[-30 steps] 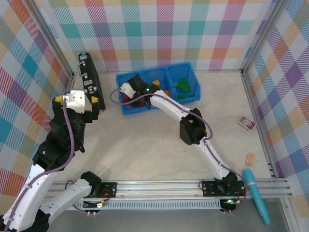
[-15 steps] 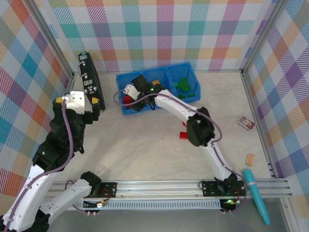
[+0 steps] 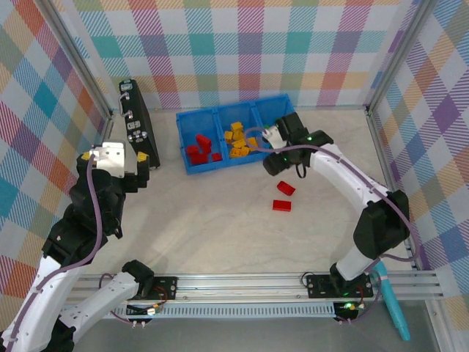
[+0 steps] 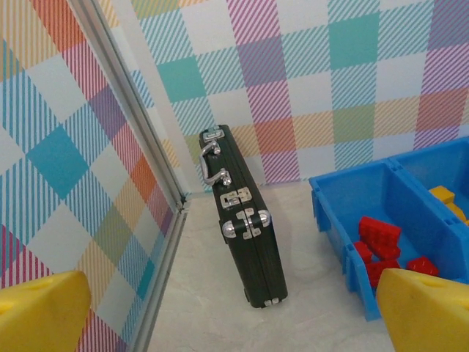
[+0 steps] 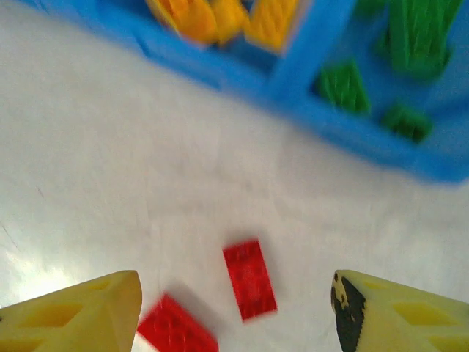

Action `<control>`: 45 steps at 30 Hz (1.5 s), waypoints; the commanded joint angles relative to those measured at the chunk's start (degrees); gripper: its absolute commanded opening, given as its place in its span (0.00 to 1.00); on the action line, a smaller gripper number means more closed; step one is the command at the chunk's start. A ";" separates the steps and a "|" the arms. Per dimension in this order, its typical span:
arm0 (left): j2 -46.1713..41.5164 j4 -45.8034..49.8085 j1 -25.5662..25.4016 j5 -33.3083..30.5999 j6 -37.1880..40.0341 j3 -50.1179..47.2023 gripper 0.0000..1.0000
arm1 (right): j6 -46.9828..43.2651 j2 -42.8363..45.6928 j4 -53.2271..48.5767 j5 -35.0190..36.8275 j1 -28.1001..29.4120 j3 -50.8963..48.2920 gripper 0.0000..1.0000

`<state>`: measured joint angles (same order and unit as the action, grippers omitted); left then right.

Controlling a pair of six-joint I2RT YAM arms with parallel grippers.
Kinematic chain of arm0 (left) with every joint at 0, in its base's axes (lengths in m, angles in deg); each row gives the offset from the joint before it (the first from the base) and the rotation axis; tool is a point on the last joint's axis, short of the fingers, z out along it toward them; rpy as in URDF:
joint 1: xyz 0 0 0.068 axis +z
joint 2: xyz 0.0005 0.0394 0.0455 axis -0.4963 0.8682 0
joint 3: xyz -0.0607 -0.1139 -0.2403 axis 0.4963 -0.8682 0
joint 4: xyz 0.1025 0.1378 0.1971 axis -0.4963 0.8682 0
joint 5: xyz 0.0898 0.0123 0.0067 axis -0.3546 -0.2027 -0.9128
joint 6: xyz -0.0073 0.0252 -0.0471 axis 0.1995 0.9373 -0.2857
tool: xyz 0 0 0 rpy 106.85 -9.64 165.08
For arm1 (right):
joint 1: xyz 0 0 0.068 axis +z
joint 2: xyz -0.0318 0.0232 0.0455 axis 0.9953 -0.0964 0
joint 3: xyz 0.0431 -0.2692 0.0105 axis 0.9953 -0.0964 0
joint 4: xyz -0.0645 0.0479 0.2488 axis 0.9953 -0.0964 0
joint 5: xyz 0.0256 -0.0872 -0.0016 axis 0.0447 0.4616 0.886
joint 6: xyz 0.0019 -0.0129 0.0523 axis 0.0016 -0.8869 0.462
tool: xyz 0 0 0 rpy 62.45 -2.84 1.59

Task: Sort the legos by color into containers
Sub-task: Pick up the lego from the center of the table.

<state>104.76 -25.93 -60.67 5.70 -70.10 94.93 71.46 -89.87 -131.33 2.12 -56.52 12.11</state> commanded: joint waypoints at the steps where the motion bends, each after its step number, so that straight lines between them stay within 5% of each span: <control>1: 0.36 0.55 0.59 1.24 -1.97 0.67 1.00 | 3.15 2.09 -4.42 -1.32 -1.86 -3.23 0.72; 7: 0.80 2.00 0.59 1.60 -3.16 0.49 1.00 | 4.01 -1.52 -3.25 -5.33 -6.18 -6.08 0.74; 31: 2.08 2.56 0.59 2.45 -3.01 0.30 1.00 | 1.66 -17.73 2.70 -6.50 -7.54 -5.75 0.70; 45: 1.42 3.16 0.59 7.11 0.80 0.06 1.00 | 2.76 -19.50 0.49 -7.46 -7.79 -5.42 0.39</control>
<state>106.94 -22.69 -60.67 10.05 -71.54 94.93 73.51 -109.56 -128.27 -3.39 -64.33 6.69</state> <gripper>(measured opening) 0.998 0.394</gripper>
